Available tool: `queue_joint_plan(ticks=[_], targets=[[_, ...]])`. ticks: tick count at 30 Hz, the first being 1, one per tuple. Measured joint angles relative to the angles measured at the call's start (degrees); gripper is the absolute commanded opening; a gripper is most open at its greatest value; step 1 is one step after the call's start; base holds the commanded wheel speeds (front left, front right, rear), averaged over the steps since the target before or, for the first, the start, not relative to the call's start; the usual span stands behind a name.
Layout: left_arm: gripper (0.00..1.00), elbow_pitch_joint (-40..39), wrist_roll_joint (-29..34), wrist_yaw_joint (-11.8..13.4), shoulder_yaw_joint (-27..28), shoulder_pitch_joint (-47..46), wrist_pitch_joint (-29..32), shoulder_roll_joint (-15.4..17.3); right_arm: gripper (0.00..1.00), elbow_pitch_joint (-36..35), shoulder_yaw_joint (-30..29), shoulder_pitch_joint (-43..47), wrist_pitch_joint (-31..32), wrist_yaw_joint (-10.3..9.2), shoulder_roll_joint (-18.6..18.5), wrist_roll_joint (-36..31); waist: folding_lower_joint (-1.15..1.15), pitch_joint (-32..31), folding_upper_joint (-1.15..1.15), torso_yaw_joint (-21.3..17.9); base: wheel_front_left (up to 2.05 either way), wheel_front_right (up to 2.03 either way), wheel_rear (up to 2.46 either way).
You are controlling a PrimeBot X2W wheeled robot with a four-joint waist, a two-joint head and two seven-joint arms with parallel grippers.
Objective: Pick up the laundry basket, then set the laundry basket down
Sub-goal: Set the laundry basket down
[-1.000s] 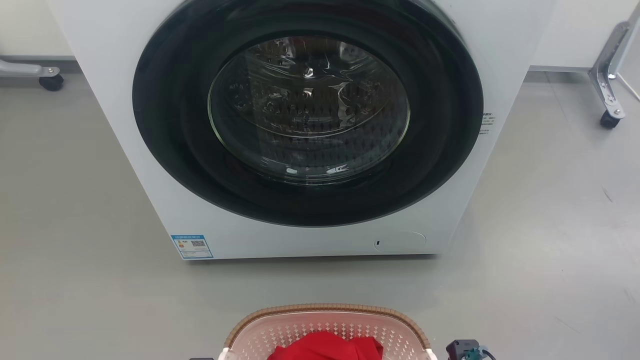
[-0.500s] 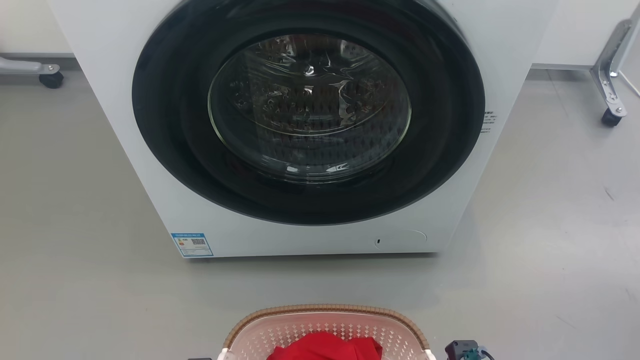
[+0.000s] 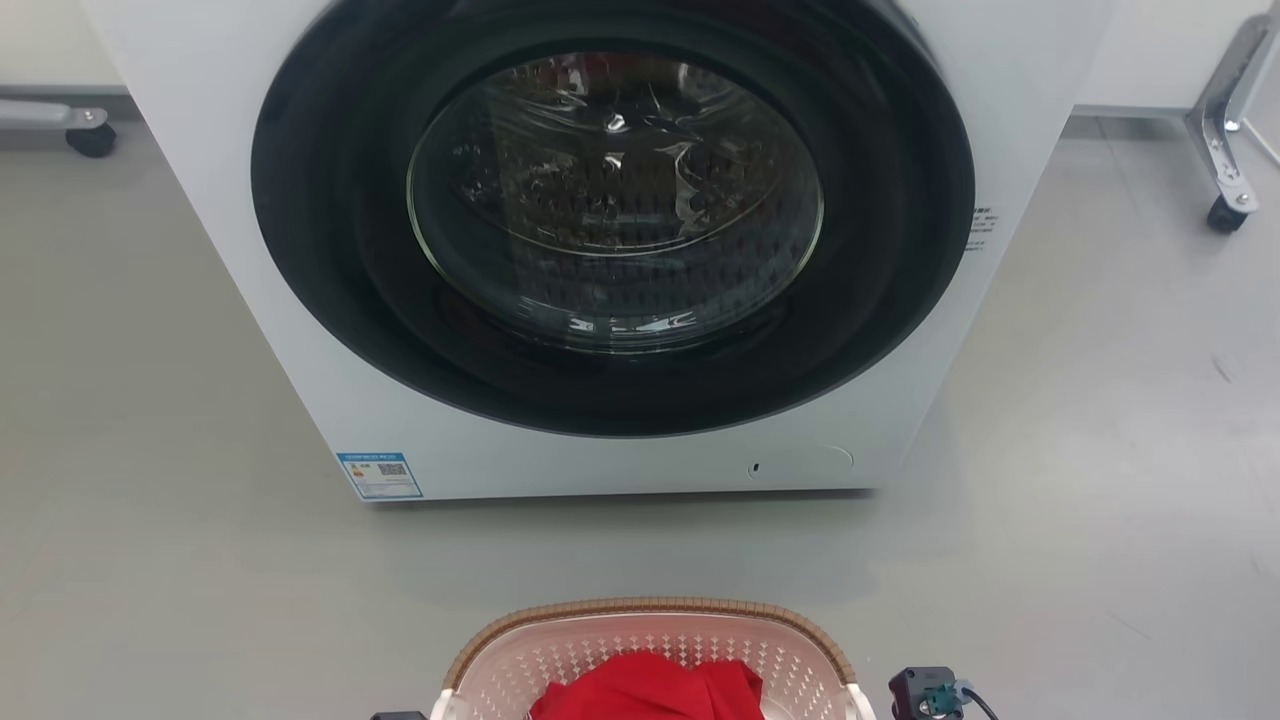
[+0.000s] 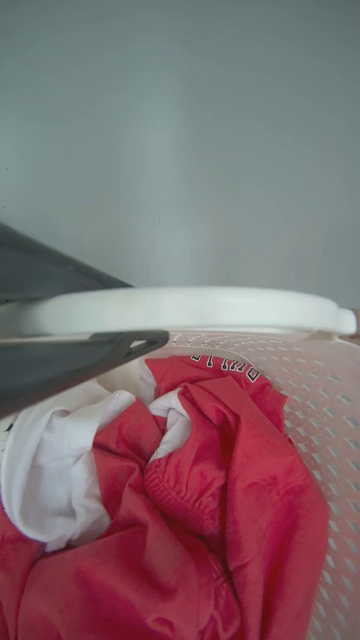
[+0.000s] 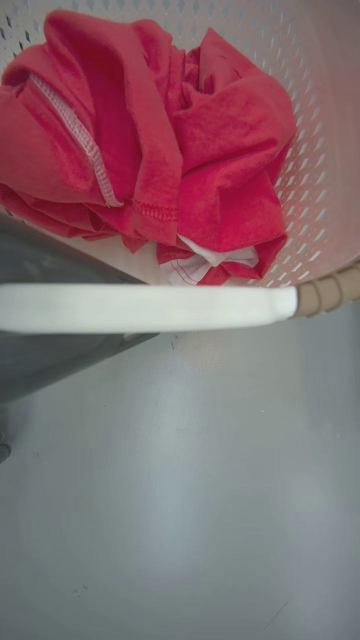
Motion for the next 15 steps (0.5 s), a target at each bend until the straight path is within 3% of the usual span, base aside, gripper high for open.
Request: queue_joint_plan(ticks=[15], targets=[[0.00,-0.6,0.0,0.3,0.3,-7.7,-1.7,0.1,0.00,1.5,-0.1,-8.6,-1.8,0.00,-0.1,0.7,0.01,7.2,0.00,0.0,0.00,0.00,0.00]])
